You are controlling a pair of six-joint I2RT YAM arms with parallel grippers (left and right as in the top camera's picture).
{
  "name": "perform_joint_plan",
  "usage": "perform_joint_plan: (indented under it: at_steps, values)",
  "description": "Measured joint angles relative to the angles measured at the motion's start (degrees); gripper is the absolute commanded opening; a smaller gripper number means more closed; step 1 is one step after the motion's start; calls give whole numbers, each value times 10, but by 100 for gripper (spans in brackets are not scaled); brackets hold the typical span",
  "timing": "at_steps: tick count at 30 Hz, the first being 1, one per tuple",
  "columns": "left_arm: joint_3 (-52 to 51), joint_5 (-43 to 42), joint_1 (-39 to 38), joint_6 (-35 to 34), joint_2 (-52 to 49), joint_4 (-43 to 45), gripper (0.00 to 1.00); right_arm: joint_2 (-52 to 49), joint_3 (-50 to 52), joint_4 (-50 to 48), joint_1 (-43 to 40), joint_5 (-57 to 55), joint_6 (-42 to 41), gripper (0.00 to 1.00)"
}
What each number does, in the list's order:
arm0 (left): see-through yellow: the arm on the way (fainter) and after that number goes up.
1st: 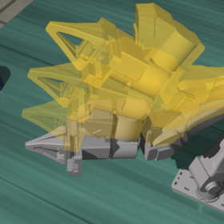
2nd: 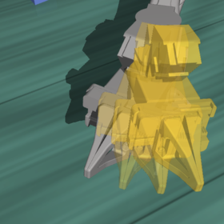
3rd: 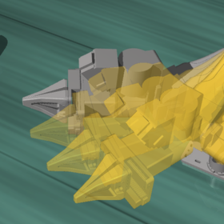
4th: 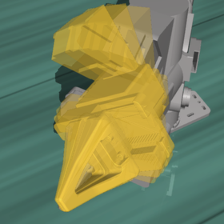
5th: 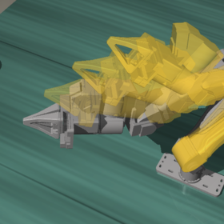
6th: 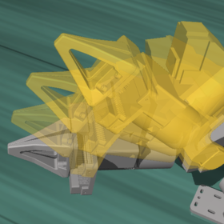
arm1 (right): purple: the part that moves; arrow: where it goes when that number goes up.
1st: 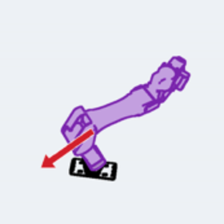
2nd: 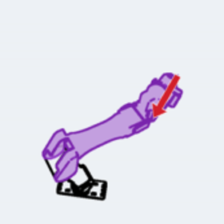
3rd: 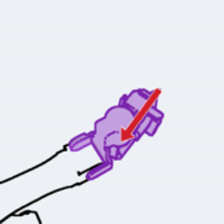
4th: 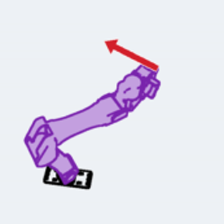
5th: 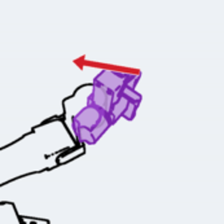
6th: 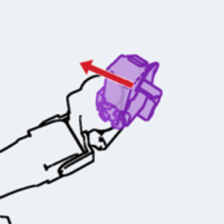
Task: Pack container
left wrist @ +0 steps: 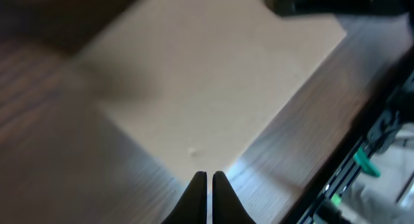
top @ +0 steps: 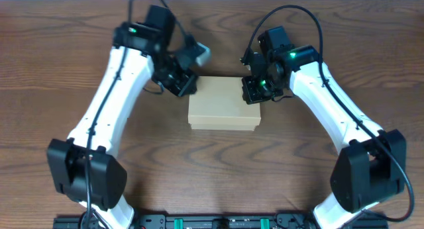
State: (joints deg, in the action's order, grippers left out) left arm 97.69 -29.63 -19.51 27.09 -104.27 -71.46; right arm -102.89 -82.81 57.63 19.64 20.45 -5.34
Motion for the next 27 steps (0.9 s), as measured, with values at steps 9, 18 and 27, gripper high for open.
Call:
perform_joint_plan:
  at_steps: [9,18,27]
  values:
    - [-111,90,-50,-21,-1,67,6,2,0,2,0,-16,0,2]
    - [-143,95,-49,-40,-1,104,6,104,0,43,0,-45,-2,2]
    - [-146,94,-49,-49,-1,109,6,136,45,63,32,-58,-17,2]
